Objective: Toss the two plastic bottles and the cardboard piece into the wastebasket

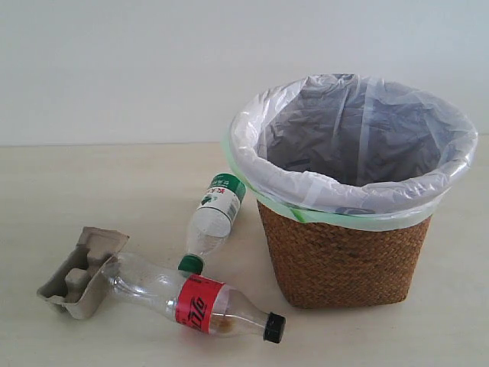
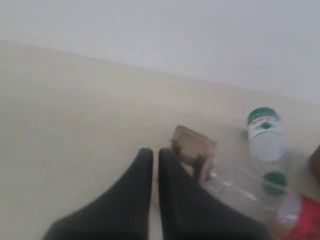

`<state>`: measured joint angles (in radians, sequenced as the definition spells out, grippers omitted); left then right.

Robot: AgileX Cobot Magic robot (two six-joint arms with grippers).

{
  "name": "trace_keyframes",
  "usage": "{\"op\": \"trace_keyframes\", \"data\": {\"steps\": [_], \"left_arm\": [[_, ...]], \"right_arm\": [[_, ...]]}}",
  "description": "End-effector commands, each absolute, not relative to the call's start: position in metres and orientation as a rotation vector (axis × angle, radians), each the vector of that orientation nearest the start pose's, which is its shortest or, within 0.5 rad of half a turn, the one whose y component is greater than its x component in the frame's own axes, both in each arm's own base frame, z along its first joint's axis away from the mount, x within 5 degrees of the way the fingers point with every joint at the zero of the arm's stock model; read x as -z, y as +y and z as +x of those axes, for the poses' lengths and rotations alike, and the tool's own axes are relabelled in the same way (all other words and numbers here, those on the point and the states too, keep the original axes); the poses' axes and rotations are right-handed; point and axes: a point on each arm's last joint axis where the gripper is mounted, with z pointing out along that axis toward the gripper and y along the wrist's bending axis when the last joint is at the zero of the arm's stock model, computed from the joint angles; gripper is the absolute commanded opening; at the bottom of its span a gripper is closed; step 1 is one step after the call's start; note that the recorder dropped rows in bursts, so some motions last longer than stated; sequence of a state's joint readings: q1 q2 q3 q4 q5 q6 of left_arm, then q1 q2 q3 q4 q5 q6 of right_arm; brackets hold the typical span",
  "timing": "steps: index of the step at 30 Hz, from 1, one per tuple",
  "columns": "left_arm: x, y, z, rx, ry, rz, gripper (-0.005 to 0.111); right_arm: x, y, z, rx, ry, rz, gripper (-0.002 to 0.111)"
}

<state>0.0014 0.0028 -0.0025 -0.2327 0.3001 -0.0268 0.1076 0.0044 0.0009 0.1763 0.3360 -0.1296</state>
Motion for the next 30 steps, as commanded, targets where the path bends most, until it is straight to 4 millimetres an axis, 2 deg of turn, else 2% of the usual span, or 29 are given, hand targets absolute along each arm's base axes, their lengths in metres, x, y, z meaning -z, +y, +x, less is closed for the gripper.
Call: {"op": "trace_keyframes", "data": {"steps": [1,5,22,24,26,30], "left_arm": [[-0.189,-0.015,0.054,0.652,1.719,-0.507,0.004],[-0.192,-0.018,0.054,0.778,1.686,-0.59,0.004],[-0.197,-0.014,0.055,0.777,1.605,-0.616,0.004],[-0.197,-0.014,0.055,0.742,1.612,-0.578,0.004],[-0.208,-0.014,0.054,0.71,1.603,-0.512,0.004],[-0.243,-0.017,0.05,0.689,1.582,-0.417,0.004]], "right_arm": [[-0.184,0.011,0.053,-0.143,1.808,-0.106,0.0],[-0.184,0.011,0.053,-0.143,1.808,-0.106,0.0],[-0.184,0.011,0.053,-0.143,1.808,-0.106,0.0],[-0.184,0.011,0.053,-0.143,1.808,-0.106,0.0],[-0.184,0.011,0.053,-0.143,1.808,-0.106,0.0],[-0.184,0.011,0.053,-0.143,1.808,-0.106,0.0]]}}
